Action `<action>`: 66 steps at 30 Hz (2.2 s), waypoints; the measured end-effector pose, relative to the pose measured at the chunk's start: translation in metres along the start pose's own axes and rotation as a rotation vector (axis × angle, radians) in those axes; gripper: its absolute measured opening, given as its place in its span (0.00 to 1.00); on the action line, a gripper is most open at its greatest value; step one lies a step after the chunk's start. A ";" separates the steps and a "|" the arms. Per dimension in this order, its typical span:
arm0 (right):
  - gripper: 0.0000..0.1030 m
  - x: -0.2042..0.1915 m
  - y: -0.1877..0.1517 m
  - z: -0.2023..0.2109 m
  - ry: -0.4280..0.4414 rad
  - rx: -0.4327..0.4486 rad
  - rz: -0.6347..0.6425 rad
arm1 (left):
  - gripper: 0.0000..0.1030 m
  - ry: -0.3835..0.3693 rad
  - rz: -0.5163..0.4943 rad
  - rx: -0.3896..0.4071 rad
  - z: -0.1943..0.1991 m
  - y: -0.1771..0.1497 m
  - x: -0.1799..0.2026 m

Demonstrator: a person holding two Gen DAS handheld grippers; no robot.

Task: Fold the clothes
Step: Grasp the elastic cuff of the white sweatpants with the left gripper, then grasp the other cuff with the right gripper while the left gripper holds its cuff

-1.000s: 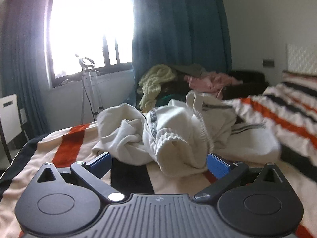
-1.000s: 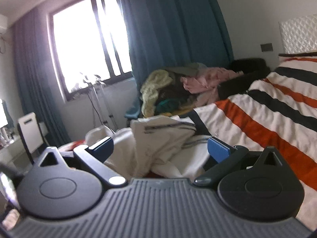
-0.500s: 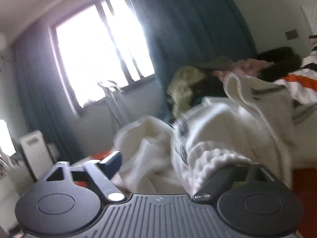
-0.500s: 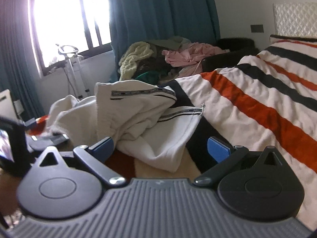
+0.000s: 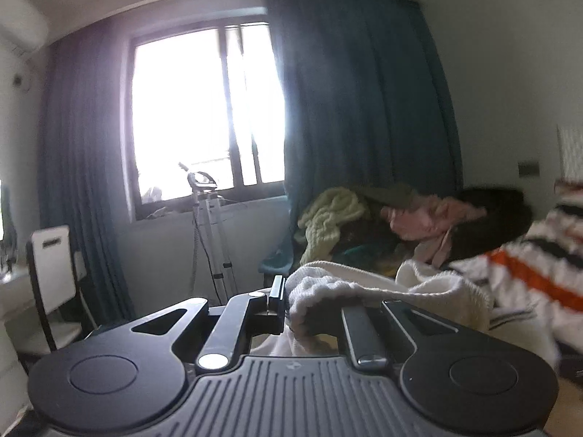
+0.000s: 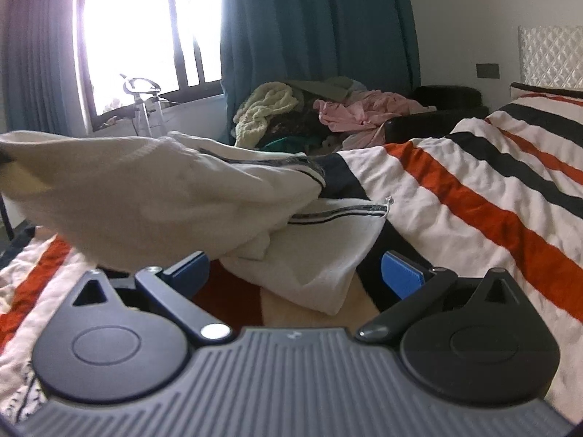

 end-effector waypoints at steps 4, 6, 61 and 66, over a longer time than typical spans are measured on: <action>1.00 -0.010 0.000 0.028 0.022 0.020 0.017 | 0.10 0.000 0.134 -0.069 0.046 -0.017 -0.038; 1.00 -0.017 -0.006 0.040 0.047 0.004 0.057 | 0.10 0.000 0.201 -0.103 0.069 -0.025 -0.057; 0.09 -0.032 -0.033 0.101 -0.013 -0.209 0.061 | 0.21 -0.184 0.661 -0.456 0.084 -0.104 -0.124; 0.11 -0.014 -0.030 0.108 0.054 -0.285 -0.081 | 0.19 -0.206 0.598 -0.492 0.100 -0.103 -0.120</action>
Point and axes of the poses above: each gripper's, at about its wrist camera, not at the fingertips, and z roughly against the way its jaws point, x to its right, y to its top, the point moved 1 cm from there along -z, roughly the way its jaws point, and after that the axes turned 10 degrees about -z, right-handed, at the moved point
